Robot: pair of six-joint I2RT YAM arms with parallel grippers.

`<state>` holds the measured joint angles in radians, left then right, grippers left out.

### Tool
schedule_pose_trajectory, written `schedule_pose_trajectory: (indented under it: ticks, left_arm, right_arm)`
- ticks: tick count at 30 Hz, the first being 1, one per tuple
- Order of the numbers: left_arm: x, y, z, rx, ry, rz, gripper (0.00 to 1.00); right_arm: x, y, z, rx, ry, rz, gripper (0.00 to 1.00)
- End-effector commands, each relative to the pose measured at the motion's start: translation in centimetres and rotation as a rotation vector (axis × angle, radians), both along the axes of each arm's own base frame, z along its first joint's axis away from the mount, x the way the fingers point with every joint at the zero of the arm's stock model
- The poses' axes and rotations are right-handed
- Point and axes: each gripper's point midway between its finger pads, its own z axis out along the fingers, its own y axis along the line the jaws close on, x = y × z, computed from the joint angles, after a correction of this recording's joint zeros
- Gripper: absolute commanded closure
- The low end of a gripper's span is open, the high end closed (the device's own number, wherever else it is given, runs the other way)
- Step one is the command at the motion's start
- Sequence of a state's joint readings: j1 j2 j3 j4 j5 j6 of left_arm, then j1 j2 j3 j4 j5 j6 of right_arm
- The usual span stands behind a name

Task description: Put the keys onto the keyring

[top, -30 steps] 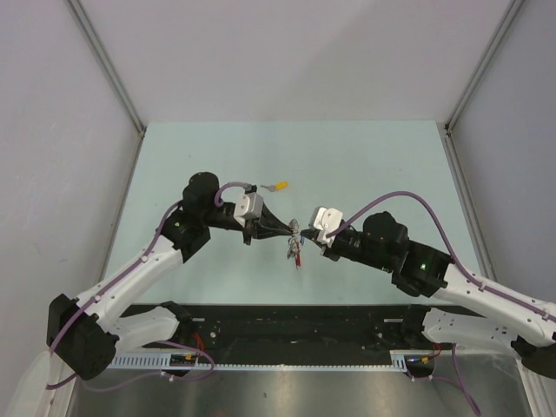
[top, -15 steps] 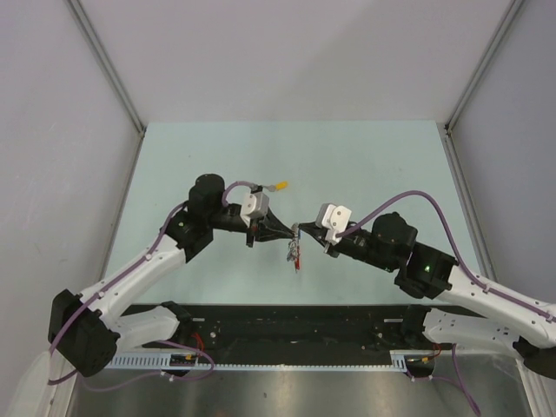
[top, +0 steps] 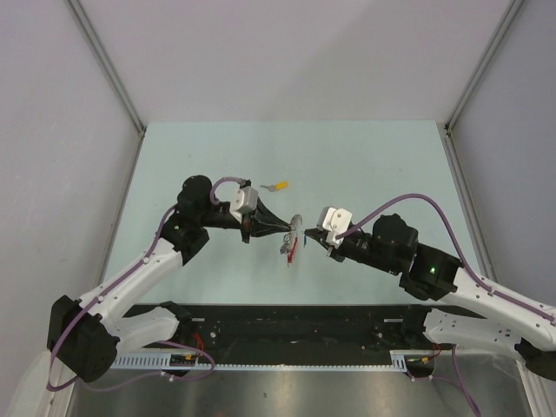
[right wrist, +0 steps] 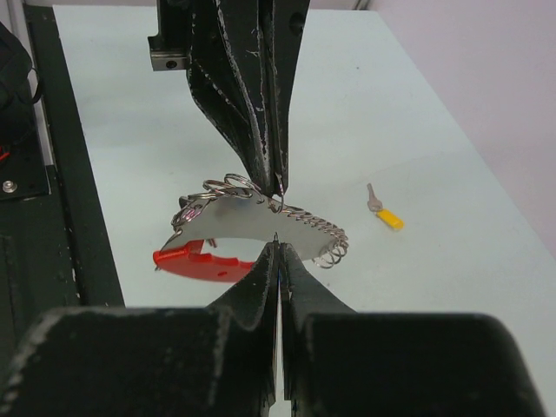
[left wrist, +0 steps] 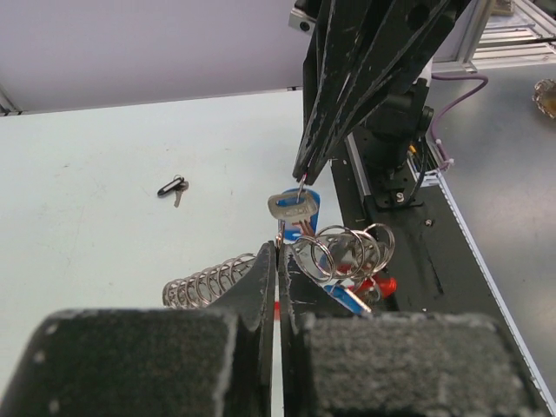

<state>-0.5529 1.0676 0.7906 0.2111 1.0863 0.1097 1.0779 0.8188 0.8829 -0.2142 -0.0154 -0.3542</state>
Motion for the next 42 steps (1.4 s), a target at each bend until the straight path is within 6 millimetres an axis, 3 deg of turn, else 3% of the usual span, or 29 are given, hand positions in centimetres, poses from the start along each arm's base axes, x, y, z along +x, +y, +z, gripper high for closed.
schedule_pose_trajectory:
  ticks: [1,20,42]
  left_arm:
    - [-0.8,0.2,1.7,-0.048,-0.049,-0.036,1.00]
    - [-0.9,0.2,1.8,-0.054,-0.055,-0.031,1.00]
    - [-1.0,0.2,1.9,-0.059,-0.057,-0.034,1.00]
  right_arm:
    - [0.4,0.5,1.9,0.039,-0.028,-0.003,1.00]
    - [0.6,1.5,2.5,0.069,-0.041,0.036,1.00]
    - [0.7,1.4,2.8,0.084,-0.037,0.029,1.00]
